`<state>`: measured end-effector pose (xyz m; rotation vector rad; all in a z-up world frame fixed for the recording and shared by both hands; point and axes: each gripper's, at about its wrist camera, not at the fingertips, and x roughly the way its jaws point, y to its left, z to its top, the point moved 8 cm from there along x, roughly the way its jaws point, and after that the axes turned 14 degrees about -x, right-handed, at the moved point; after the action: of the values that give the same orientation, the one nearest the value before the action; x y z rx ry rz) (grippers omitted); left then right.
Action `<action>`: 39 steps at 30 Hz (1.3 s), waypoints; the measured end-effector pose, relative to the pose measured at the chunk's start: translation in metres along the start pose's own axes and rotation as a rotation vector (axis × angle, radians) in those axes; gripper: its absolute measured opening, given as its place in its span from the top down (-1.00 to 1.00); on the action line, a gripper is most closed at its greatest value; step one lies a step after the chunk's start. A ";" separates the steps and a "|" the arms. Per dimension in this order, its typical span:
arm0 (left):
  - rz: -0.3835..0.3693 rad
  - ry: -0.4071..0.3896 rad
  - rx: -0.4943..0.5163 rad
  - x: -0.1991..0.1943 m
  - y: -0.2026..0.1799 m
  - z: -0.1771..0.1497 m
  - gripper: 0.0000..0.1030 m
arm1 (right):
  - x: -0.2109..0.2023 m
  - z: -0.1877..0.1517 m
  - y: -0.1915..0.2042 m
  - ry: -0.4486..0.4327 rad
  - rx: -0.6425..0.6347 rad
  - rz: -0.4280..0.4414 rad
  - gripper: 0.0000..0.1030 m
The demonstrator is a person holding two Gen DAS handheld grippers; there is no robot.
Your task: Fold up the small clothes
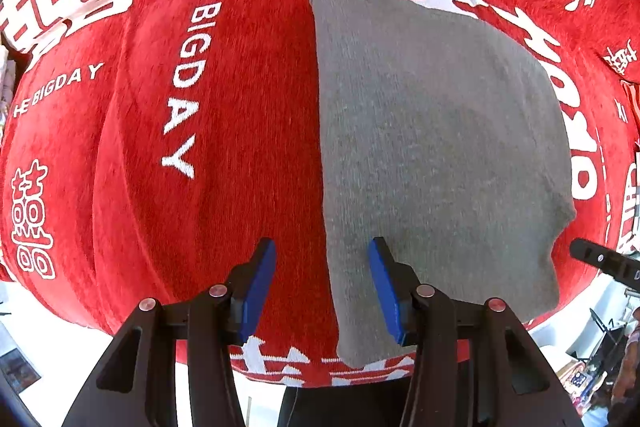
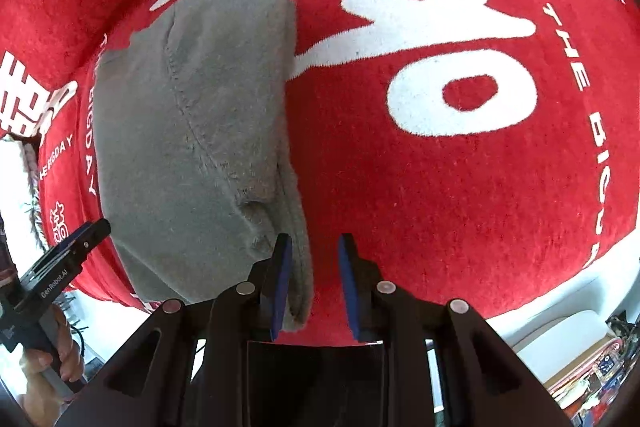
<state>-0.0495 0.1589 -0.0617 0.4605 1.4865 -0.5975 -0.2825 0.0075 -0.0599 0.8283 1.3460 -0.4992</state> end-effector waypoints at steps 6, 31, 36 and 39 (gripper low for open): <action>0.013 0.010 0.015 0.000 -0.003 -0.004 0.03 | -0.007 -0.005 0.000 -0.006 -0.013 0.001 0.11; 0.046 0.019 0.016 -0.001 0.005 0.000 -0.68 | 0.000 0.014 0.040 0.012 -0.075 -0.025 -0.36; 0.097 -0.040 -0.001 -0.008 0.013 0.010 -1.00 | -0.008 0.021 0.044 -0.020 -0.077 -0.059 -0.64; 0.100 -0.057 -0.010 -0.013 0.016 0.016 -1.00 | -0.018 0.027 0.044 -0.062 -0.108 -0.140 -0.99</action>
<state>-0.0270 0.1620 -0.0489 0.5032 1.4036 -0.5206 -0.2357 0.0122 -0.0315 0.6276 1.3671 -0.5520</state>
